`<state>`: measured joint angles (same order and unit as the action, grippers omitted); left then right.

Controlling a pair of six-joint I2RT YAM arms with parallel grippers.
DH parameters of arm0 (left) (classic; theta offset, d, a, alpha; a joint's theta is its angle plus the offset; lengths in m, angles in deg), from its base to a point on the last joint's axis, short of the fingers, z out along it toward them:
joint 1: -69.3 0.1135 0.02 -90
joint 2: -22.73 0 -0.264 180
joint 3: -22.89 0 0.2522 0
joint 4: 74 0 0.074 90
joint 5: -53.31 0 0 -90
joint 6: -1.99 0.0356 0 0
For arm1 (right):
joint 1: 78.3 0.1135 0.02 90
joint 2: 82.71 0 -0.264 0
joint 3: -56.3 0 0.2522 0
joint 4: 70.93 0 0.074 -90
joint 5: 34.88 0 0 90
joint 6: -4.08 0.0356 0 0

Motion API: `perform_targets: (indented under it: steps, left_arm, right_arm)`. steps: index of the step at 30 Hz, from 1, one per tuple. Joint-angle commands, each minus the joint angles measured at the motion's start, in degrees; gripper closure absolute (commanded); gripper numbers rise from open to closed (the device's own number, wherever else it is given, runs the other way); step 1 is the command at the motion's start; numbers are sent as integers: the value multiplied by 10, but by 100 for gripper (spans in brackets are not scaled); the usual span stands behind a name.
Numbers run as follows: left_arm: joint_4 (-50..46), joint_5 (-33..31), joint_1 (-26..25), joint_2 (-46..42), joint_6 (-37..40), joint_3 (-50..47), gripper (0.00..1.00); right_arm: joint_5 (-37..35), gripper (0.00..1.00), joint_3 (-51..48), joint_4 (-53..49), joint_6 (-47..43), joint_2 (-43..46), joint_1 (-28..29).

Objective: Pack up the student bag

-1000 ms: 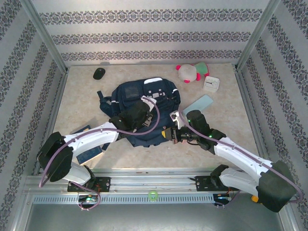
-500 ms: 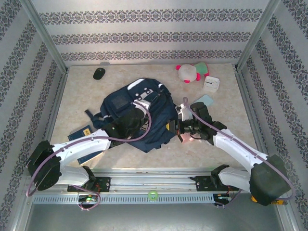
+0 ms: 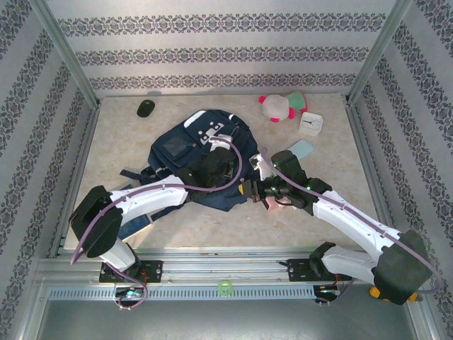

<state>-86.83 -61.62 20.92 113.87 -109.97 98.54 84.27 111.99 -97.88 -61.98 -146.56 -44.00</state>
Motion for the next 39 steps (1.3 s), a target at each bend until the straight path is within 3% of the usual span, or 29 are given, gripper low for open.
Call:
perform_targets:
  steps: [1,8,10,12,16,19,23,28,35,37,38,39]
  left_arm:
    - [73,-22,1,16,-27,43,100]
    - [106,34,19,6,-23,12,100]
    - [106,55,34,-6,-14,-4,100]
    - [135,130,61,-24,16,-36,100]
    - [203,328,123,-68,71,-98,100]
    - [197,394,143,-101,121,-118,100]
    - [147,489,163,-132,189,-114,100]
    - [105,545,176,-149,238,-109,100]
    - [138,611,197,-158,240,-121,100]
    - [107,616,199,-150,250,-106,100]
    - [91,612,199,-148,254,-100,100]
    - [76,602,200,-147,258,-95,100]
  right_arm:
    - [19,100,-11,37,50,9,30]
    - [12,100,-36,103,127,14,64]
    - [9,72,-34,77,112,34,53]
    - [4,46,-33,45,103,68,25]
    - [19,30,-52,43,144,116,-58]
    - [26,28,-61,61,198,112,-98]
    - [50,26,-66,128,265,67,-107]
    - [66,24,-51,238,324,3,-81]
    - [-11,23,-49,331,394,-60,-38]
    - [-46,28,-47,353,403,-67,-19]
    - [-68,37,-44,354,402,-67,-11]
    - [-102,53,-44,351,405,-64,0]
